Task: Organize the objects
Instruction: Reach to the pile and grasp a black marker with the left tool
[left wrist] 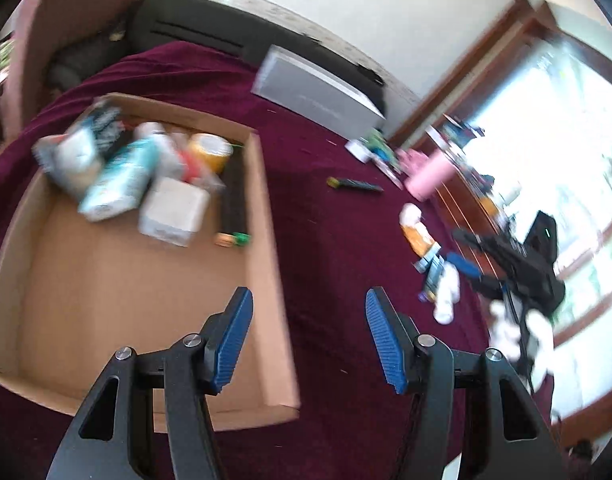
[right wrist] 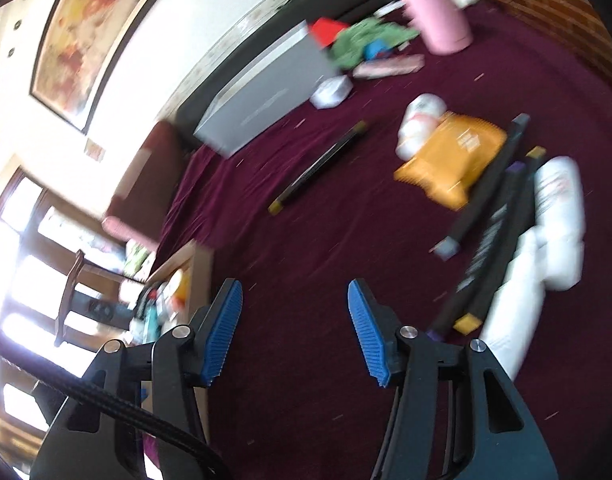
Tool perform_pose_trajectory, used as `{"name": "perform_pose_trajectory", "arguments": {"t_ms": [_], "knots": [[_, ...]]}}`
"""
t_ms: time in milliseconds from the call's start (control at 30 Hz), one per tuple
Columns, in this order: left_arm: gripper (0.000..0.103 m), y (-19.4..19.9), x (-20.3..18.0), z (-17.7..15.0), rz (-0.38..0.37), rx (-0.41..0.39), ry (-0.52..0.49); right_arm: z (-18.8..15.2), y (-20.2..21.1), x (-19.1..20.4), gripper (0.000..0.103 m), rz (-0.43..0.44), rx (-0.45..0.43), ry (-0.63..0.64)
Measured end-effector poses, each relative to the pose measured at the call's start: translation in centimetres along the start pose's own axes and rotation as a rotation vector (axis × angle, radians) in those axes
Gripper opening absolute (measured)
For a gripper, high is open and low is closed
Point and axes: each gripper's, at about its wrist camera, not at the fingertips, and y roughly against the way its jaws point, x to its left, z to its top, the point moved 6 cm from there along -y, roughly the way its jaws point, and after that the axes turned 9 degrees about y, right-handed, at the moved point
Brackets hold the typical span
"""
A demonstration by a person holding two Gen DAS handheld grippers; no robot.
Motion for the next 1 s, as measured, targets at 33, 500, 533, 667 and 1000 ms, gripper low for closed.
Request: {"name": "perform_pose_trajectory", "arguments": {"t_ms": [33, 500, 533, 667, 1000], "knots": [[0.053, -0.1, -0.7, -0.4, -0.012, 0.009, -0.019, 0.5, 0.6, -0.9, 0.054, -0.018, -0.015, -0.010], [0.053, -6.4, -9.0, -0.5, 0.052, 0.091, -0.214, 2.5, 3.5, -11.6, 0.054, -0.196, -0.081, -0.151], [0.053, -6.8, -9.3, 0.3, 0.067, 0.075, -0.227, 2.6, 3.2, -11.4, 0.054, -0.184, -0.083, -0.147], [0.053, -9.3, -11.9, 5.3, 0.133, -0.043, -0.327, 4.5, 1.9, -10.7, 0.054, -0.138, -0.093, -0.125], [0.053, -24.7, -13.3, 11.2, 0.277, 0.055, -0.571, 5.0, 0.4, -12.5, 0.054, -0.079, -0.100, -0.127]]}}
